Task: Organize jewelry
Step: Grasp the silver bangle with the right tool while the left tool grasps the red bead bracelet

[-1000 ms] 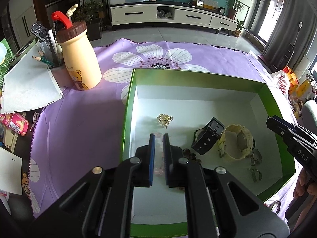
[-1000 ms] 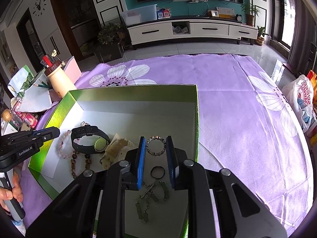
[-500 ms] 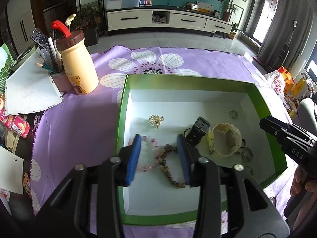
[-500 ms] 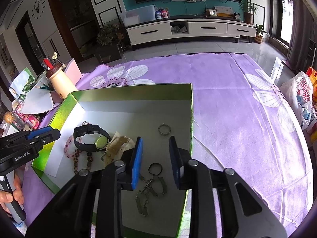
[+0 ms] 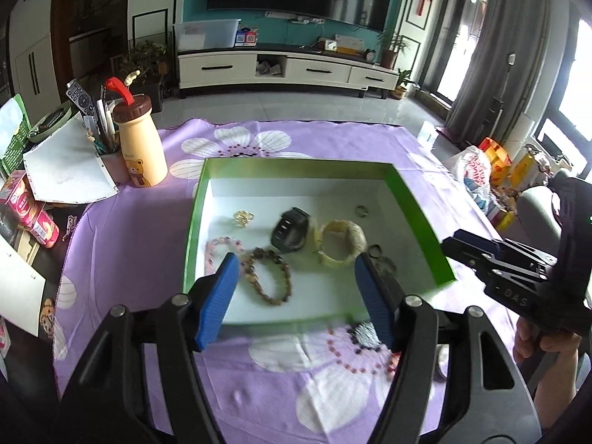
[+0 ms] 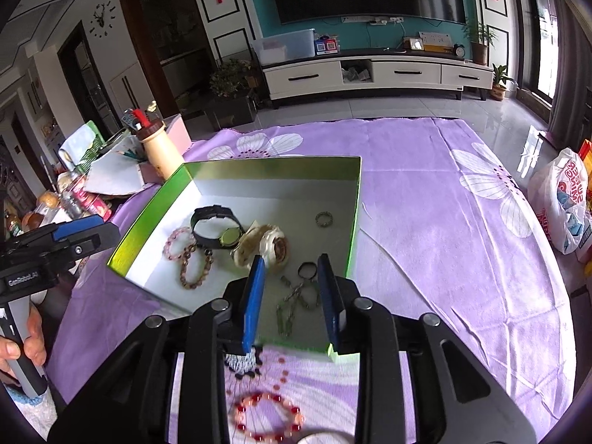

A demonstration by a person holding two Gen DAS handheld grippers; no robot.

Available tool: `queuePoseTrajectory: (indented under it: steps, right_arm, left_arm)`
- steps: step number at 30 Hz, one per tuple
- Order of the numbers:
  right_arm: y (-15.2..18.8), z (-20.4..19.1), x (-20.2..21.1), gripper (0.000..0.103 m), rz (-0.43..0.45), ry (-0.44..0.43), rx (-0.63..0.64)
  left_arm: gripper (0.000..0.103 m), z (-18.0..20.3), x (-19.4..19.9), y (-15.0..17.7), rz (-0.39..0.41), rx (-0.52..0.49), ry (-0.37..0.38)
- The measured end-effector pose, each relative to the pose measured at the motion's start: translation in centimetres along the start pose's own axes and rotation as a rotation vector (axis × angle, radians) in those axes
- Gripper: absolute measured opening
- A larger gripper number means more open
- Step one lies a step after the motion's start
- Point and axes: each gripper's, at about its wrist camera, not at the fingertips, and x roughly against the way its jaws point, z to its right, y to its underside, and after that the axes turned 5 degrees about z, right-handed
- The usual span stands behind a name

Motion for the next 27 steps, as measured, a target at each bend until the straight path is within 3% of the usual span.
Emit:
queuePoseTrajectory:
  steps: [6, 14, 19, 27]
  right_arm:
    - [3.3, 0.9, 1.5, 0.03, -0.056, 0.003, -0.001]
    - [7.9, 3.0, 2.1, 0.03, -0.163, 0.035, -0.009]
    - [10.1, 3.9, 2.2, 0.03, -0.213, 0.068, 0.018]
    - [11.6, 3.3, 1.2, 0.028, -0.228, 0.082, 0.083]
  left_arm:
    - [0.066, 2.8, 1.4, 3.1, -0.05, -0.04, 0.076]
    - [0.066, 6.0, -3.2, 8.0, -0.231, -0.068, 0.137]
    - [0.065, 7.8, -5.4, 9.8, -0.276, -0.094, 0.151]
    - [0.045, 9.9, -7.9, 11.7, -0.296, -0.188, 0.125]
